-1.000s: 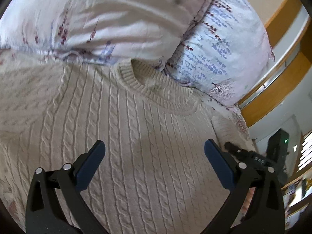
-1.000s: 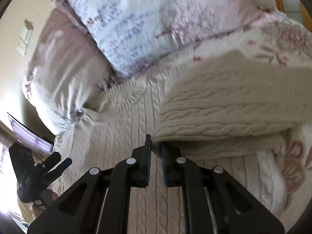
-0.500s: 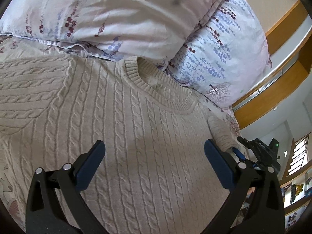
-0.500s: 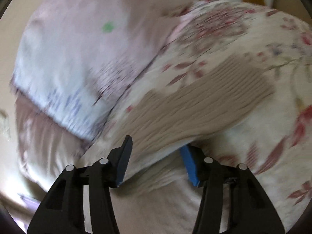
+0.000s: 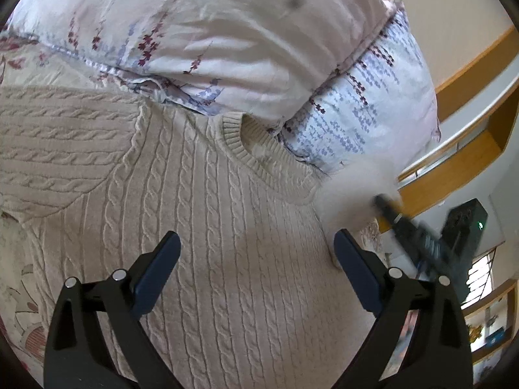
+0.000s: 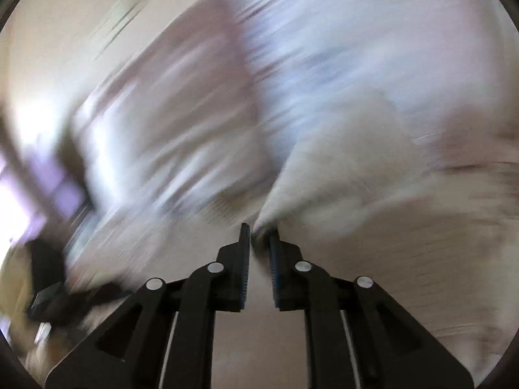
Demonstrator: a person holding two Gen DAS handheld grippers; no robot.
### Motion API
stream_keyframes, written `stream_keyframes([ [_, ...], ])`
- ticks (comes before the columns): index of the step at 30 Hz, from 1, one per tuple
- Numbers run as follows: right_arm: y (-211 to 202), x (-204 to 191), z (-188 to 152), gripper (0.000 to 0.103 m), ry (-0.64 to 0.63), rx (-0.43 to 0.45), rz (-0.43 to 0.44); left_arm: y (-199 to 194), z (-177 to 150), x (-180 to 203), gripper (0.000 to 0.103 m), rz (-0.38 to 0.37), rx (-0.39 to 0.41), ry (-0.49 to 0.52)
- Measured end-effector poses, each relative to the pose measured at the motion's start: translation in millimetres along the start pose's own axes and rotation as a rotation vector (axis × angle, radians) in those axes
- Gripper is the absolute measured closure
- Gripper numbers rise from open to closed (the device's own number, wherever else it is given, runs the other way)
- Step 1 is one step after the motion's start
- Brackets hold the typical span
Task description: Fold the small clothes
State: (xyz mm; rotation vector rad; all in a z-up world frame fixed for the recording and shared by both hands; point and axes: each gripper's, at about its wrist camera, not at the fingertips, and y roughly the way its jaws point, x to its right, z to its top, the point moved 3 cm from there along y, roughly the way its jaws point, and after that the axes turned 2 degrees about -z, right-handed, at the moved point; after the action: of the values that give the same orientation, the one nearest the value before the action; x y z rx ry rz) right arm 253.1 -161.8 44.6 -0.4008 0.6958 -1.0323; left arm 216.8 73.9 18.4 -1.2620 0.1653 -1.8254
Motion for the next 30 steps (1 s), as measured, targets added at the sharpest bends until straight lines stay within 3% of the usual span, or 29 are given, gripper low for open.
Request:
stream_keyframes([
  [1,20.0,-17.2,-12.2,0.072,-0.048,-0.091,0.035,1.4,-0.3,-2.2,0.008,0.002,-0.004,-0.012],
  [3,35.5,-25.4,-26.6,0.059,-0.081,-0.152,0.027,5.4,-2.3,-8.4,0.009,0.002,-0.021,-0.044],
  [5,37.9,-14.8,-36.9,0.054,-0.019,-0.181,0.035,8.1,-3.3,-13.2,0.012,-0.001,-0.032,-0.066],
  [8,18.8,18.3,-50.4,0.054,0.180,-0.194,0.079,16.2,-1.1,-20.2,0.023,-0.017,-0.055,-0.114],
  [13,-22.2,88.0,-76.6,0.054,0.508,-0.155,0.032,34.0,6.7,-32.4,0.042,-0.069,-0.077,-0.243],
  [17,-52.0,144.1,-93.9,0.054,0.729,-0.060,-0.045,47.9,13.4,-39.8,0.066,-0.062,-0.075,-0.287],
  [20,-66.6,174.1,-99.4,0.055,0.823,0.023,-0.096,56.8,17.0,-43.5,0.085,-0.058,-0.073,-0.303],
  [22,-68.0,187.6,-97.3,0.060,0.843,0.060,-0.137,60.8,20.7,-45.1,0.093,-0.041,-0.063,-0.291],
  [24,-63.9,191.6,-93.6,0.087,0.827,0.065,-0.174,63.4,24.4,-42.6,0.096,-0.032,-0.060,-0.263],
  [25,-64.2,191.4,-91.1,0.092,0.808,0.074,-0.185,61.8,25.2,-41.2,0.096,-0.028,-0.055,-0.251],
  [30,-85.8,170.8,-85.8,0.094,0.702,0.174,-0.195,36.4,18.3,-30.0,0.096,-0.016,-0.023,-0.154],
])
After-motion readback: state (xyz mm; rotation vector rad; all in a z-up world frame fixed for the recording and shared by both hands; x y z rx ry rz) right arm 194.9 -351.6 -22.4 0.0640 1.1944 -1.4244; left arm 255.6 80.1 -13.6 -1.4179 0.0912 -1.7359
